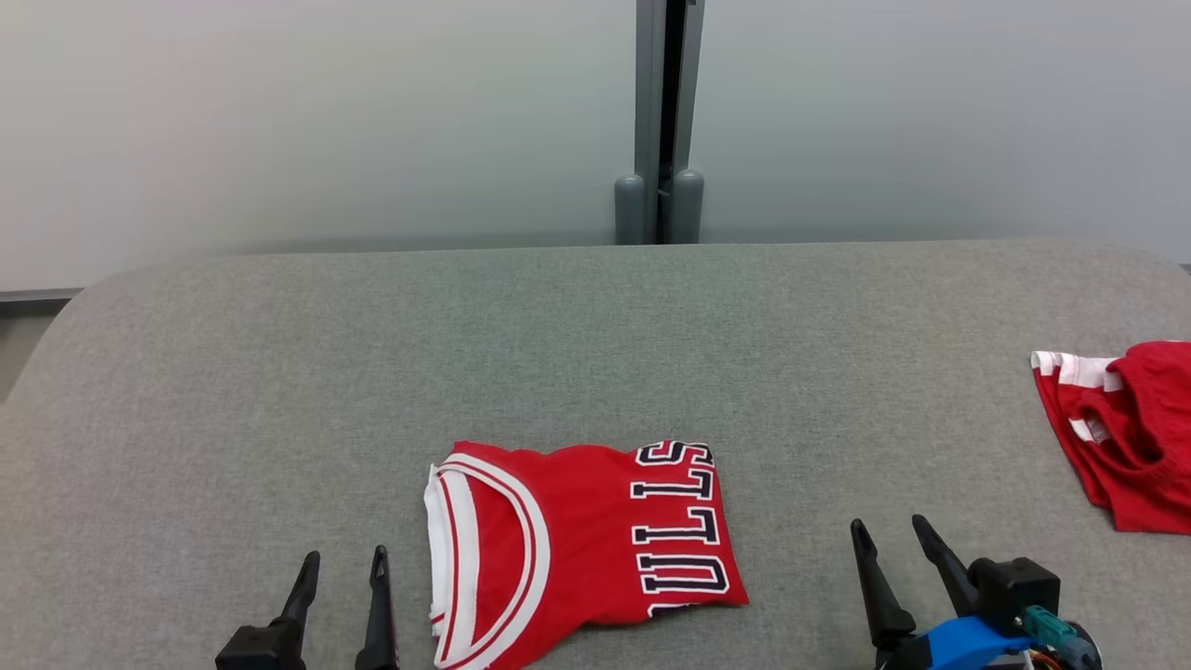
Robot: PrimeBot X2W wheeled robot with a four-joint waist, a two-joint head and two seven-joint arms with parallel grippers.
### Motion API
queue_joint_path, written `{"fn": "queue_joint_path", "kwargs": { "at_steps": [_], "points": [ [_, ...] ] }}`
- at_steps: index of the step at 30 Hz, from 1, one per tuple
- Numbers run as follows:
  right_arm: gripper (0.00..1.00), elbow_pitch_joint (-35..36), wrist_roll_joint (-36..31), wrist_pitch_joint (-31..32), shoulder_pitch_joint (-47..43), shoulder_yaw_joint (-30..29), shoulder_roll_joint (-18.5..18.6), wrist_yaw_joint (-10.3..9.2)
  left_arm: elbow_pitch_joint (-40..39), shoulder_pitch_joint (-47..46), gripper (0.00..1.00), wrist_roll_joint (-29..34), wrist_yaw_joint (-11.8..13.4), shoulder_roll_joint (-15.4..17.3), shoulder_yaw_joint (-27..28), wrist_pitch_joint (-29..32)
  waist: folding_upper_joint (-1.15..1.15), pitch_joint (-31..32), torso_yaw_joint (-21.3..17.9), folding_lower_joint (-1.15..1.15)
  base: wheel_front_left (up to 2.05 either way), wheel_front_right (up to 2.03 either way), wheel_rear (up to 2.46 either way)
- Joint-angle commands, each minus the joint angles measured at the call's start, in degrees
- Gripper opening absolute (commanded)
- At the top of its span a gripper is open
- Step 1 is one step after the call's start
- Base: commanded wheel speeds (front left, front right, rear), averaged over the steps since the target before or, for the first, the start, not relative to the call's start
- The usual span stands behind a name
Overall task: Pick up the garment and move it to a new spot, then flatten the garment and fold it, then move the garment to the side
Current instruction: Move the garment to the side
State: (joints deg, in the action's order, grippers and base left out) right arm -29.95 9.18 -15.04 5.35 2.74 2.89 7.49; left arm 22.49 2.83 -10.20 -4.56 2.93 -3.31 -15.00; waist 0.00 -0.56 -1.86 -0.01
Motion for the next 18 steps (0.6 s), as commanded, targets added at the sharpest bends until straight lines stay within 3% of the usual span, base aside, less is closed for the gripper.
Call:
{"fn": "queue_joint_path", "kwargs": {
  "at_steps": [1, 6, 11, 18],
  "points": [
    [1.00, -0.1, 0.2, -0.2, 0.2, 0.1, 0.1, 0.00, -0.1, -0.2, 1.00, -0.3, 0.0, 0.0, -0.2, -0.2, 0.00, -0.2, 0.4, 0.01, 0.00, 0.00, 0.00],
    [1.00, -2.2, 2.7, -0.1, 2.0, 3.9, 0.1, 0.00, 0.5, -1.2, 1.00, -0.1, -0.6, 0.0, -1.3, -0.2, 0.00, -1.1, 3.3, 0.01, 0.00, 0.00, 0.00],
    [1.00, -6.8, 5.6, -0.2, 6.2, 7.7, 0.1, 0.00, 1.3, -2.4, 1.00, -0.6, -1.2, 0.0, -2.7, -0.2, 0.00, -2.3, 8.7, 0.01, 0.00, 0.00, 0.00],
    [1.00, -18.6, 5.1, -0.1, 10.7, 4.3, 0.1, 0.00, 1.6, -2.6, 1.00, -0.6, -1.8, 0.0, -5.1, -0.2, 0.00, -3.1, 16.0, 0.01, 0.00, 0.00, 0.00]
  ]
}}
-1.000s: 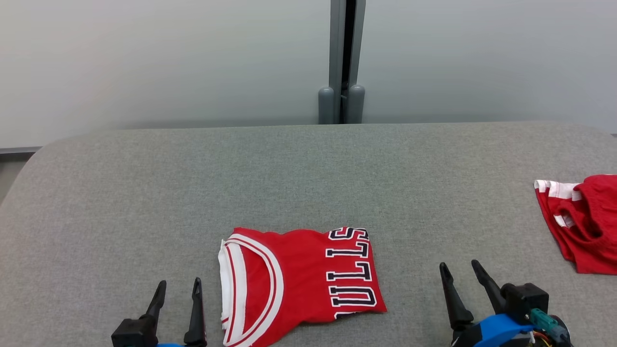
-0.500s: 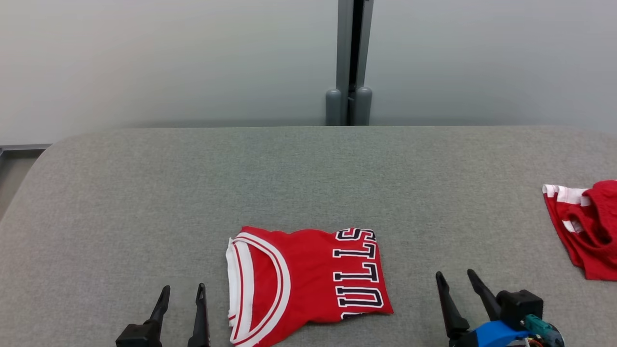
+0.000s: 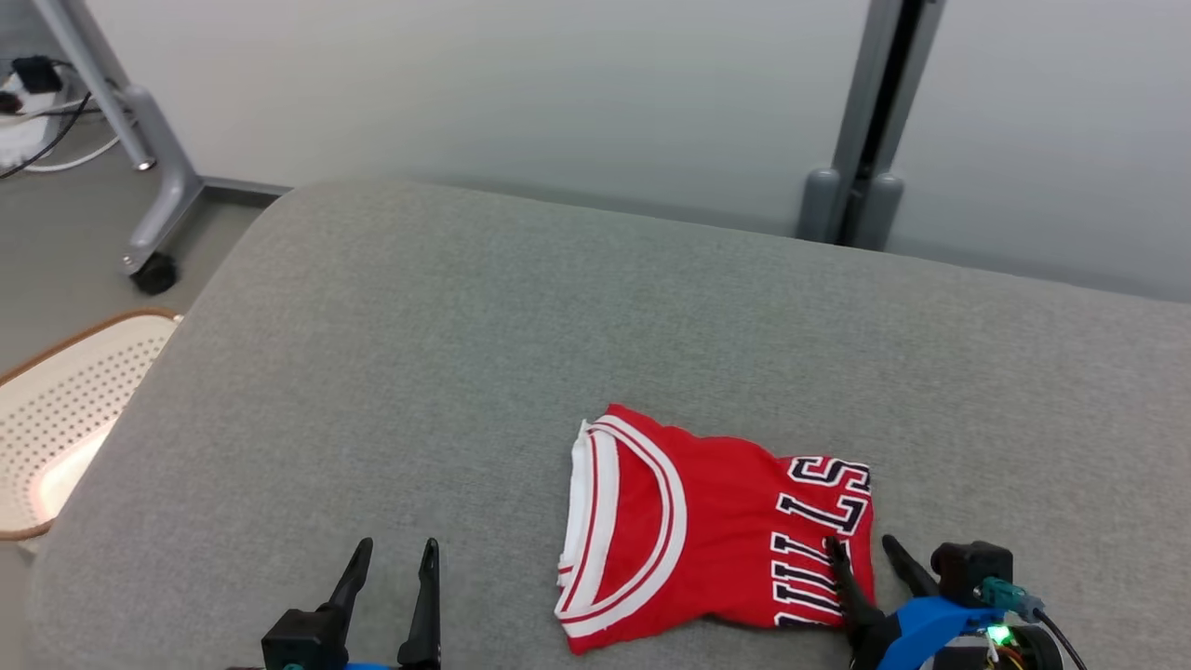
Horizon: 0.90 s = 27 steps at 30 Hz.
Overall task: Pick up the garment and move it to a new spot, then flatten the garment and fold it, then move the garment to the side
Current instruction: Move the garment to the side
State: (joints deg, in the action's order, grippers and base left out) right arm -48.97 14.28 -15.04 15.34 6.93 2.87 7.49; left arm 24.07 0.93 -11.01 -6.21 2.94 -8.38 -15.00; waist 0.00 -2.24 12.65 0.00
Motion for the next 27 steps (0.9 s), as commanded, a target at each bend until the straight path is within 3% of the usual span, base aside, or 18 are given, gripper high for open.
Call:
{"fn": "queue_joint_path", "kwargs": {
  "at_steps": [1, 4, 5, 7, 14, 27],
  "points": [
    [1.00, -1.4, 0.6, -0.1, 1.4, 0.0, 0.1, 0.00, 0.1, -0.7, 1.00, 0.2, -0.2, 0.0, -0.1, -0.2, 0.00, -1.6, 2.2, 0.00, 0.00, 0.00, 0.00],
    [1.00, -6.5, 2.2, 0.3, 1.6, 1.8, 0.0, 0.00, 0.3, -0.3, 1.00, 0.1, -0.4, 0.0, 0.1, -0.2, 0.00, -1.5, 3.3, 0.00, 0.00, 0.00, 0.00],
    [0.79, -8.1, 2.9, 0.9, 1.5, 2.7, -0.2, 0.02, 0.4, -0.2, 1.00, 0.0, -0.4, 0.0, 0.3, -0.2, 0.00, -1.5, 3.4, 0.00, 0.00, 0.00, 0.00],
    [0.00, -10.4, 4.5, 1.2, 1.5, 4.3, -0.5, 0.04, 0.5, 0.2, 1.00, 0.0, -0.5, 0.0, 0.7, -0.2, 0.00, -1.2, 3.4, 0.00, 0.00, 0.00, 0.00],
    [0.00, -14.5, 5.3, 0.6, 3.2, 4.7, 0.5, -0.14, -0.2, 0.9, 1.00, -0.5, -0.3, 0.0, 1.2, -0.2, 0.00, 0.0, -1.3, 0.00, 0.00, 0.00, 0.00],
    [0.00, -8.4, 1.0, 0.3, 2.2, -0.9, 0.7, -0.35, -1.7, -1.0, 1.00, -1.3, -0.5, 0.0, 0.4, -0.2, 0.00, -1.3, -22.9, 0.00, 0.00, 0.00, 0.00]
  ]
}}
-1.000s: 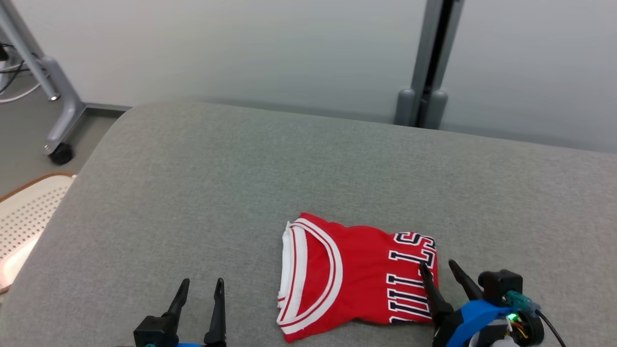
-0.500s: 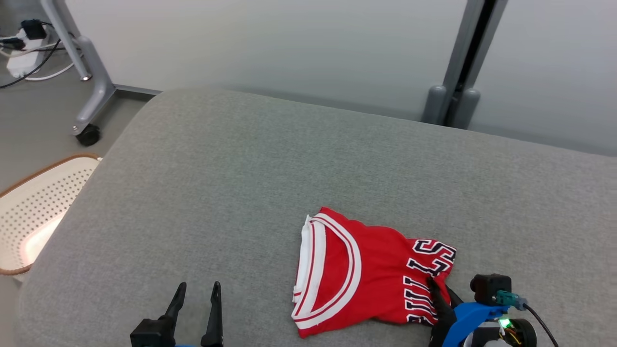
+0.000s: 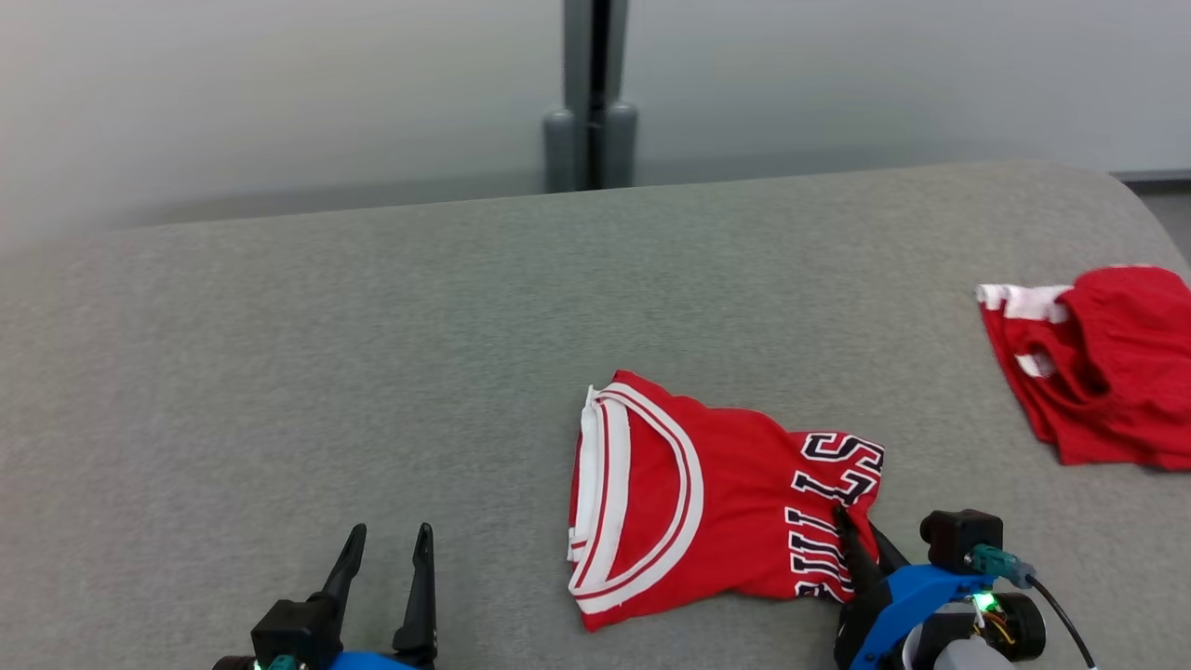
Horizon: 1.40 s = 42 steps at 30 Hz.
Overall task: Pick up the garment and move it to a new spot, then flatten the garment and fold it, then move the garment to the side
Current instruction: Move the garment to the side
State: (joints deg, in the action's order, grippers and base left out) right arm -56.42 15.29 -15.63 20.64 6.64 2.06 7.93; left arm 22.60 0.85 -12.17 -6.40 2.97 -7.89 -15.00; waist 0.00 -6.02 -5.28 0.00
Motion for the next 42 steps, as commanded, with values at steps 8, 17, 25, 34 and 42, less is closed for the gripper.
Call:
{"fn": "queue_joint_path", "kwargs": {
  "at_steps": [8, 17, 25, 34, 42],
  "points": [
    [0.00, 1.5, 0.2, 0.7, -3.5, 0.4, 1.3, -0.69, 0.1, -2.6, 1.00, -0.4, -0.5, -0.1, -1.2, -0.2, 0.00, 1.5, -16.0, 0.00, 0.00, 0.00, 0.00],
    [0.00, 4.2, -0.5, 0.5, -2.6, -1.0, 1.1, -0.48, 0.7, -4.1, 1.00, -0.2, -0.7, 0.0, -3.2, -0.2, 0.00, 0.4, -19.9, 0.00, 0.00, 0.00, 0.00],
    [0.00, 4.7, -9.7, 1.2, 9.0, -5.0, 3.2, -0.46, 2.0, -3.7, 1.00, 1.7, -0.9, 0.0, -2.3, -0.2, 0.00, -1.8, -17.7, 0.00, 0.00, 0.00, 0.00],
    [0.44, 1.8, -22.3, 6.3, 22.5, -19.3, 14.0, -0.45, 2.3, -5.2, 1.00, 3.5, -1.1, 0.1, -0.3, -0.2, 0.00, -4.2, -13.3, 0.00, 0.00, 0.00, 0.00],
    [1.00, 3.9, -32.0, 2.2, 22.2, -31.8, 9.9, -0.45, 2.0, -5.4, 1.00, 3.5, -1.1, 0.0, 2.8, -0.2, 0.00, -4.7, -11.8, 0.00, 0.00, 0.00, 0.00]
  ]
}}
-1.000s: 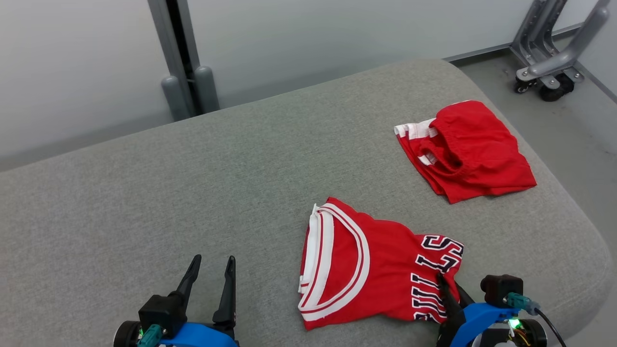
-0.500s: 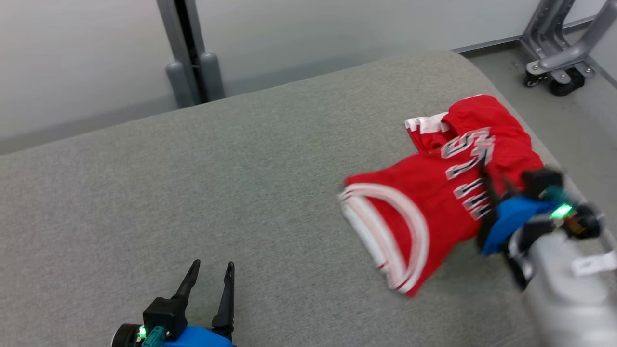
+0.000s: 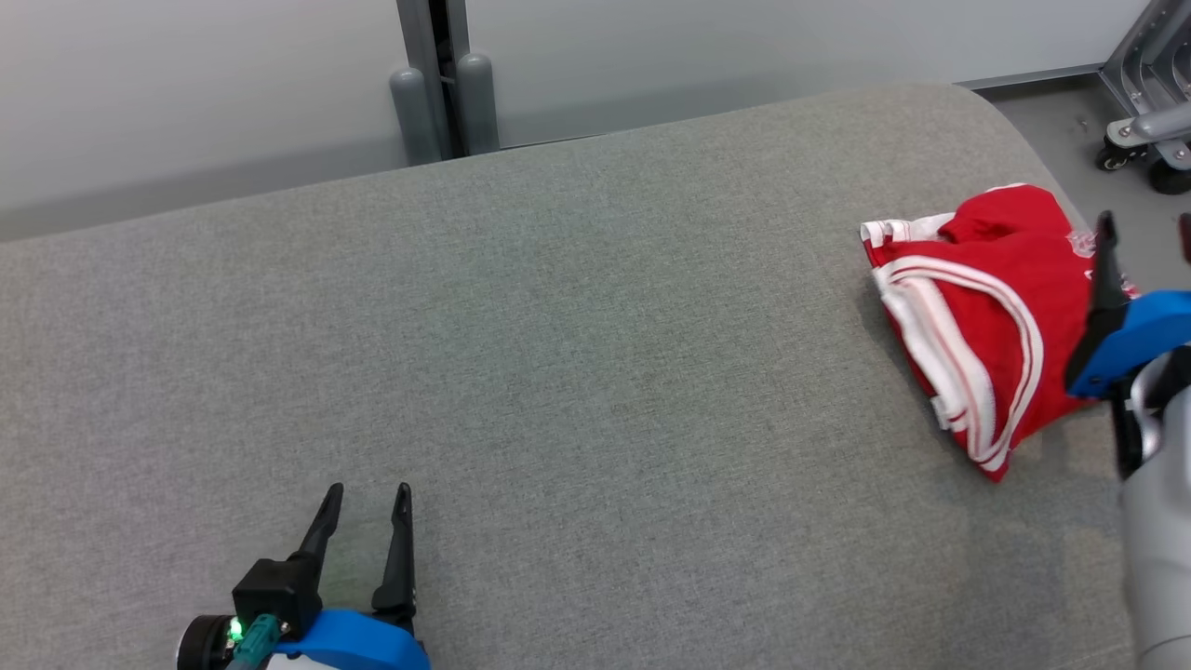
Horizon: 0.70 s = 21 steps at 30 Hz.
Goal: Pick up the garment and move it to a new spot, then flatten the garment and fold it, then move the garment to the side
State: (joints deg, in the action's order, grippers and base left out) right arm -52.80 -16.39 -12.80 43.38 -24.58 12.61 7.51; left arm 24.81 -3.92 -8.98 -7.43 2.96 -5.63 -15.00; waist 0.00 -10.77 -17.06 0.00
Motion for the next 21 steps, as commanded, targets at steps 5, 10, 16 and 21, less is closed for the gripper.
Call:
{"fn": "queue_joint_path", "kwargs": {
  "at_steps": [5, 10, 16, 21],
  "points": [
    [1.00, 2.2, -0.8, -2.3, -3.5, 0.2, -6.6, -0.02, -0.7, 0.1, 1.00, 0.5, -0.1, 0.1, 2.9, -0.2, 0.00, 0.6, 0.2, 0.00, 0.00, 0.00, 0.00],
    [1.00, 8.6, 4.9, -2.4, -9.2, 8.0, -9.4, -0.02, -1.0, 0.5, 1.00, 1.1, -0.1, 0.2, 5.5, -0.2, 0.00, 1.0, 0.8, 0.00, 0.00, 0.00, 0.00],
    [1.00, 17.7, 19.0, -2.4, -18.1, 21.4, -9.6, -0.02, -0.5, 0.6, 1.00, 0.0, -0.1, 0.0, 9.3, -0.2, 0.00, 1.6, 2.8, 0.00, 0.00, 0.00, 0.00],
    [1.00, 22.1, 24.5, -2.4, -24.4, 28.7, -9.6, -0.02, -1.0, 1.1, 1.00, -0.1, -0.1, 0.0, 10.3, -0.2, 0.00, 2.2, 5.0, 0.00, 0.00, 0.00, 0.00]
  ]
}}
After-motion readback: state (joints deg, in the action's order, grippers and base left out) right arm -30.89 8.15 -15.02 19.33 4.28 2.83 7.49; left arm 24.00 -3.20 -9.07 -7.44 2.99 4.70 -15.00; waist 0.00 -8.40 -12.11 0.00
